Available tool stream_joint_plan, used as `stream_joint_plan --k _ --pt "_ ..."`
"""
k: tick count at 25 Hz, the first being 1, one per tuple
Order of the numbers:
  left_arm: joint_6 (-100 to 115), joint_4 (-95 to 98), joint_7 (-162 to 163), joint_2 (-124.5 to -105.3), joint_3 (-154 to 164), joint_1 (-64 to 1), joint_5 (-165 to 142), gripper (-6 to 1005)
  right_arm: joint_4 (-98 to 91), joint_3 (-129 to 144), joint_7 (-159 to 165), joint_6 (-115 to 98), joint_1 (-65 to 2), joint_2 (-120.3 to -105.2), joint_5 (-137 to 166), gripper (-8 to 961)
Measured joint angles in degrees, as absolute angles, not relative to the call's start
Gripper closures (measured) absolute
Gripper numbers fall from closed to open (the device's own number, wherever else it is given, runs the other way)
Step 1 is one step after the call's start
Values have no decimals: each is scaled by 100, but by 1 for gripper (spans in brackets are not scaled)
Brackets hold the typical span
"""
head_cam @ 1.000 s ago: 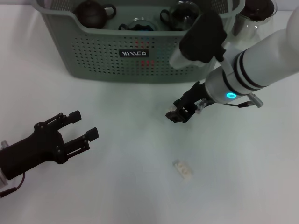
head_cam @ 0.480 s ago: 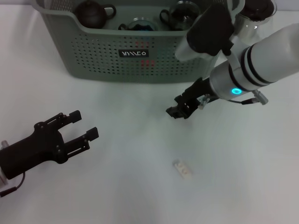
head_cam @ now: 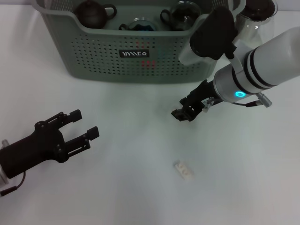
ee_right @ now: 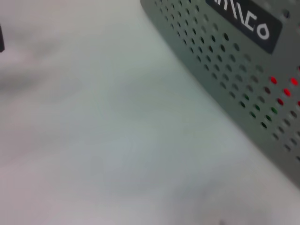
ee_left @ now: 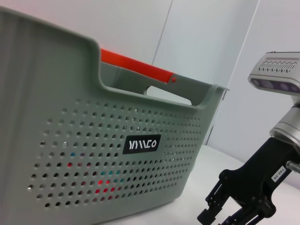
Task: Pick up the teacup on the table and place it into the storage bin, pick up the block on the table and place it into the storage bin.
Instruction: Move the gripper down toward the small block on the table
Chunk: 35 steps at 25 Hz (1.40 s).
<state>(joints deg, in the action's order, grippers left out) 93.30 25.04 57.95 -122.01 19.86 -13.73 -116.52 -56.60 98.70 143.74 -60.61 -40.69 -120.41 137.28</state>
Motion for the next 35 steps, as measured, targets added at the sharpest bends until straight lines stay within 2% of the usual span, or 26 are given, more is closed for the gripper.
stream_joint_plan --k 35 --pt "9263 2496 5792 -12224 1994 -1349 -11654 238 -5365 10118 14399 -5755 -4137 -12076 13629 649"
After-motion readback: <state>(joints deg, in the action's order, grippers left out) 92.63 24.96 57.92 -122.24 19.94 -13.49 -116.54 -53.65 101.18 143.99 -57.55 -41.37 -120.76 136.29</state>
